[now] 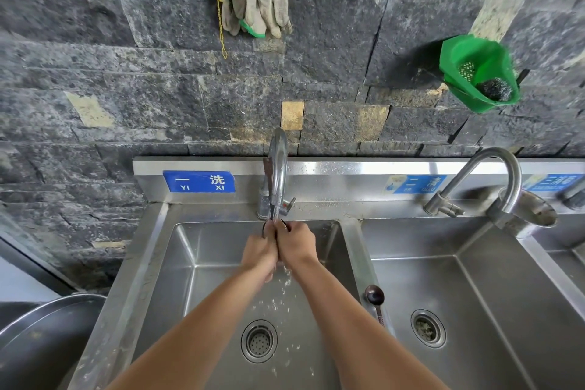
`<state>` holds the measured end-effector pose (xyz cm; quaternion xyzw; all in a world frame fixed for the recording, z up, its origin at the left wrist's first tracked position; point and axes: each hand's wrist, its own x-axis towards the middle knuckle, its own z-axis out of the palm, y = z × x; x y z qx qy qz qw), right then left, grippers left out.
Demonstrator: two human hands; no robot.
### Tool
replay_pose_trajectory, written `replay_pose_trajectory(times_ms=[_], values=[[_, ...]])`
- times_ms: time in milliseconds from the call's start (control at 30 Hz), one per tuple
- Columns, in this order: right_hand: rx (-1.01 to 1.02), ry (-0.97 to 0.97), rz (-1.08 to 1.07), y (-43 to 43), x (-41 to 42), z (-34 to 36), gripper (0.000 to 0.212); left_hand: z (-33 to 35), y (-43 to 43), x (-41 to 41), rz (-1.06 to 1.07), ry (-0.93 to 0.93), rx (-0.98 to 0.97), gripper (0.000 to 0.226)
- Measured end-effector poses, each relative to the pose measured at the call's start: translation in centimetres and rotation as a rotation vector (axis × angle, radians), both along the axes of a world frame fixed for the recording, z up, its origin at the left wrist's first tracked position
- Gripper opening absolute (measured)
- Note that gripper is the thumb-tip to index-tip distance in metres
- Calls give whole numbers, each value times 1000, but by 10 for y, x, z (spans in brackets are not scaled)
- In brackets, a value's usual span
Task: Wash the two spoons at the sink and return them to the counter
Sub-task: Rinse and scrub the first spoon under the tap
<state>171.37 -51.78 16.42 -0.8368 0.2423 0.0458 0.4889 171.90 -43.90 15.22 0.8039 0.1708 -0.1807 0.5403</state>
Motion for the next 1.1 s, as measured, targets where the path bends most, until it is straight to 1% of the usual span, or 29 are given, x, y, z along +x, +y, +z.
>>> replay_pose_trajectory(times_ms=[100, 133, 200, 267, 300, 400, 467, 500, 567, 633, 667, 700, 767, 800, 833, 900, 1000, 1033, 1100], values=[[51, 36, 75, -2, -5, -1, 20, -3, 3, 3, -82, -3, 110, 61], [112, 37, 83, -3, -7, -3, 18, -4, 4, 3, -109, 14, 111, 56], [272, 41, 73, -1, -10, -7, 20, -6, 8, 4, -112, 66, 52, 41], [341, 58, 61, 0, -12, -11, 22, -4, 10, 1, -132, 72, 56, 28], [317, 67, 53, -1, -12, -12, 24, -3, 9, -1, -160, 31, 112, 28], [112, 51, 21, -4, -13, -12, 34, -1, 5, -8, -244, -182, 345, 32], [-38, 5, 21, -5, -12, -12, 37, -5, 4, -10, -256, -308, 402, 32], [-85, -7, 37, -6, -12, -11, 35, -6, 4, -11, -278, -341, 408, 33], [-99, -5, 90, -8, -12, -8, 28, -8, 6, -10, -278, -329, 383, 42], [-33, 9, 143, -8, -14, -8, 24, -9, 8, -8, -269, -269, 343, 49], [24, 11, 161, -8, -15, -10, 22, -9, 9, -6, -269, -229, 314, 48], [86, 6, 174, -8, -17, -12, 22, -9, 10, -5, -260, -185, 277, 44], [196, -1, 196, -7, -22, -17, 33, -11, 13, -3, -195, -66, 129, 29], [228, 6, 196, -6, -23, -18, 39, -12, 15, -2, -160, -22, 59, 22], [246, 13, 192, -6, -25, -20, 41, -13, 17, -2, -145, -8, 20, 20], [205, -11, 193, -5, -27, -21, 34, -17, 20, -4, -158, -23, 0, 25], [-11, -92, 197, -8, -25, -21, 21, -21, 22, -7, -206, -48, 4, 29], [-79, -107, 196, -9, -24, -21, 22, -22, 23, -9, -227, -61, 3, 32], [-152, -111, 191, -11, -23, -22, 34, -24, 24, -9, -226, -82, -23, 38]])
